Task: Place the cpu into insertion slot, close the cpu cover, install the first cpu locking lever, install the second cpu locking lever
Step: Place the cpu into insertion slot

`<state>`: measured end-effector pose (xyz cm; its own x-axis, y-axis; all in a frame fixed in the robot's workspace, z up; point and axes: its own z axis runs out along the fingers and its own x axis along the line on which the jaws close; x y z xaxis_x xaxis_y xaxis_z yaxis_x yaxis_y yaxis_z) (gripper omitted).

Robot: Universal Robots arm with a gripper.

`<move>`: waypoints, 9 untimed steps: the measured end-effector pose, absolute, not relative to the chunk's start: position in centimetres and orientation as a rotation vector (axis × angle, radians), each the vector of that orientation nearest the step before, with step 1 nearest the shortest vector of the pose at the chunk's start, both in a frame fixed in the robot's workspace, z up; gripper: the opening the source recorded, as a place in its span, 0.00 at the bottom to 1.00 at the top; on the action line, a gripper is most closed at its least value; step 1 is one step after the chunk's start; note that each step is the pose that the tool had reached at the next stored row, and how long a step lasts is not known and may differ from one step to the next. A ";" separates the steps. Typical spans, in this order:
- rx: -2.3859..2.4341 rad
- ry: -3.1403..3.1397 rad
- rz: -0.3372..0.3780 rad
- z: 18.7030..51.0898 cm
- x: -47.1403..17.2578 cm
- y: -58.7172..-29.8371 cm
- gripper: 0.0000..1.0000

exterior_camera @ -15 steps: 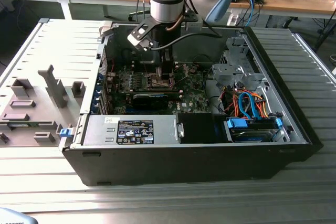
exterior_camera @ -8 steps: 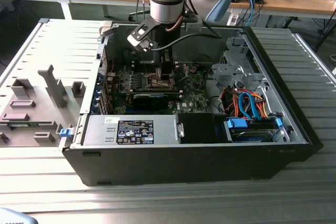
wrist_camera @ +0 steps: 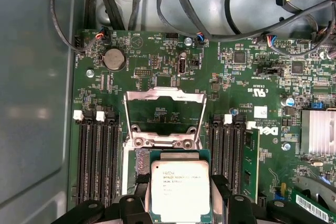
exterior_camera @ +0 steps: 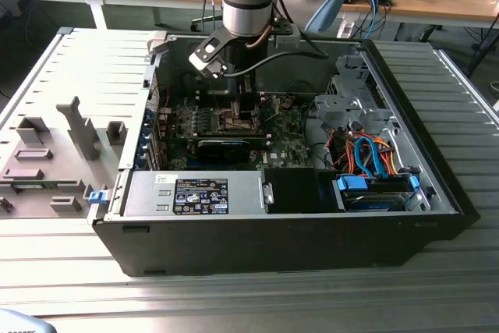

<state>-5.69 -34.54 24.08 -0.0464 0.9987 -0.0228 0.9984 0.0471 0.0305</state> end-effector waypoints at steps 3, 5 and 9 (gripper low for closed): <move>2.143 2.246 0.010 24.0 -5.7 -34.5 0.55; 2.143 2.245 0.010 23.9 -5.7 -34.5 0.55; 2.143 2.246 0.010 23.7 -5.7 -34.5 0.55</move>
